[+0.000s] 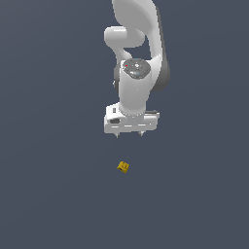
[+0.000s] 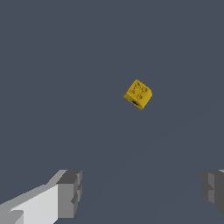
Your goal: Pick up the object and move it to a goal position.
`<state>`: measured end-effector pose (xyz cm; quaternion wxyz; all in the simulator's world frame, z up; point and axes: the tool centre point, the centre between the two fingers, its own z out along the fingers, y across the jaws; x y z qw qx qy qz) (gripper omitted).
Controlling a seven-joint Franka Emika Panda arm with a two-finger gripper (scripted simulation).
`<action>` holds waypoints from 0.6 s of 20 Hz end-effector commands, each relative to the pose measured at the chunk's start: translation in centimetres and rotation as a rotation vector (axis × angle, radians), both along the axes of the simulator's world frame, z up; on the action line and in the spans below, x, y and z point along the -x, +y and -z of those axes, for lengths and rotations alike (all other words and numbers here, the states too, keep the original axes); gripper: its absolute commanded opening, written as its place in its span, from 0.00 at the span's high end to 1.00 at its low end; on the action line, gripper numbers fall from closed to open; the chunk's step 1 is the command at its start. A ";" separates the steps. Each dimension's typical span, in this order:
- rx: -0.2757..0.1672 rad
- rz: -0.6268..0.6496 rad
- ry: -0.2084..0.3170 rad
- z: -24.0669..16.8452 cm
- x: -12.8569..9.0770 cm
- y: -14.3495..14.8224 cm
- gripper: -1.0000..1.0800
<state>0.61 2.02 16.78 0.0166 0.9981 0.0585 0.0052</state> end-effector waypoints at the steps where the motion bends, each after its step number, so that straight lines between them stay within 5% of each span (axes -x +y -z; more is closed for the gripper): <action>1: 0.001 -0.023 0.002 0.2 -0.2 -0.1 0.04; 12: 0.005 -0.222 0.013 2.0 -2.1 -0.5 0.04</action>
